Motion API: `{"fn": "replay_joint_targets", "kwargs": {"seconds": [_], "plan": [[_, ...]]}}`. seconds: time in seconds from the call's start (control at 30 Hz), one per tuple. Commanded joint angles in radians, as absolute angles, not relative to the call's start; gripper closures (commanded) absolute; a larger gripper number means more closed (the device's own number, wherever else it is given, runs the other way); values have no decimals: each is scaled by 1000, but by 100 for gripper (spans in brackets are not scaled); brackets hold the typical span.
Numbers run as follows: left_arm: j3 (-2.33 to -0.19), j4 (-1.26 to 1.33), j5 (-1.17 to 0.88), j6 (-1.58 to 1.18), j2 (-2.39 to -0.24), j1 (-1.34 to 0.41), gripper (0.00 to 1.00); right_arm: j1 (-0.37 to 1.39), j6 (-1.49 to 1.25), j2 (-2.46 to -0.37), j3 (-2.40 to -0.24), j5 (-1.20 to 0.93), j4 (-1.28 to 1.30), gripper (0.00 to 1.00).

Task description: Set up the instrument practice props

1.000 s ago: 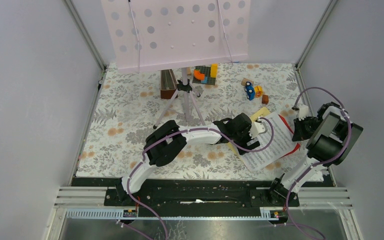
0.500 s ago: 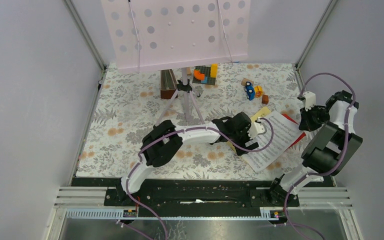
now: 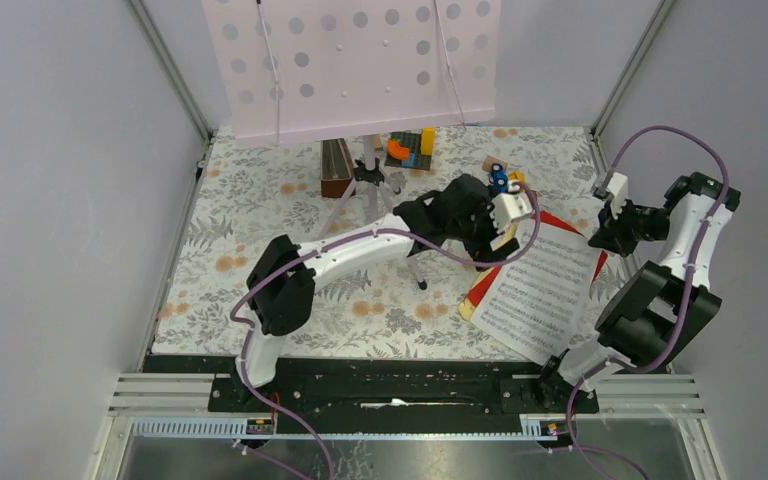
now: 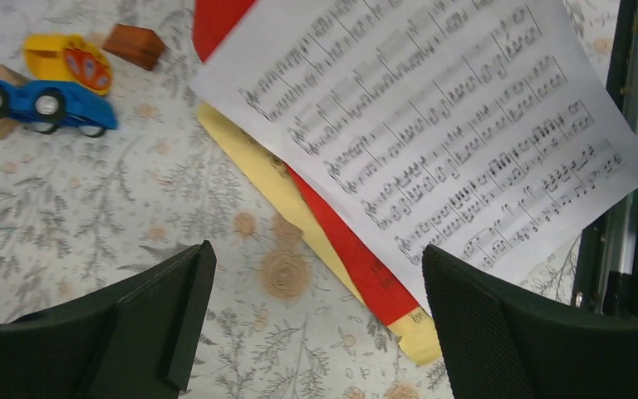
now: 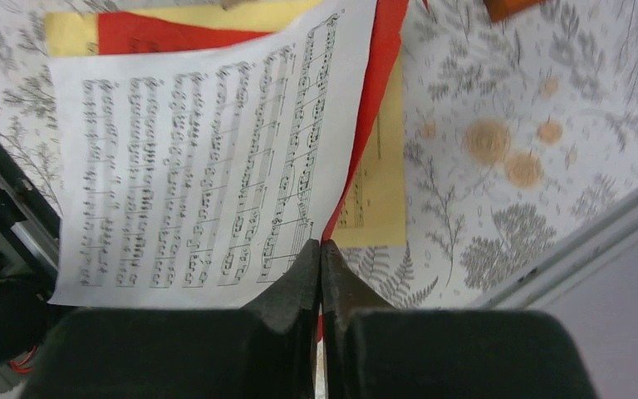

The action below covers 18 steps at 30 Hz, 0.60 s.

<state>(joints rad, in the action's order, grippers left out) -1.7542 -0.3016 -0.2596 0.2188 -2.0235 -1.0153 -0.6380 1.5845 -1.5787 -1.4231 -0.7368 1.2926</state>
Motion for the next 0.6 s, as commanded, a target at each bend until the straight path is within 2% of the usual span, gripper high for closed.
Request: {"fn": "replay_joint_targets", "kwargs": {"seconds": [0.0,0.33,0.57], "plan": [[-1867,-296,-320,189,-2027,-972,1,-639,1770,-1534,-1488,-896,1478,100],[-2029,-292,-382,301,-2200,-919,1,-581,1789,-1491,-1473,-984,1479,100],[-2005,-243,-421,294,-2255,-874,1,-577,1790,-1482,-1460,-966,1479,100]]}}
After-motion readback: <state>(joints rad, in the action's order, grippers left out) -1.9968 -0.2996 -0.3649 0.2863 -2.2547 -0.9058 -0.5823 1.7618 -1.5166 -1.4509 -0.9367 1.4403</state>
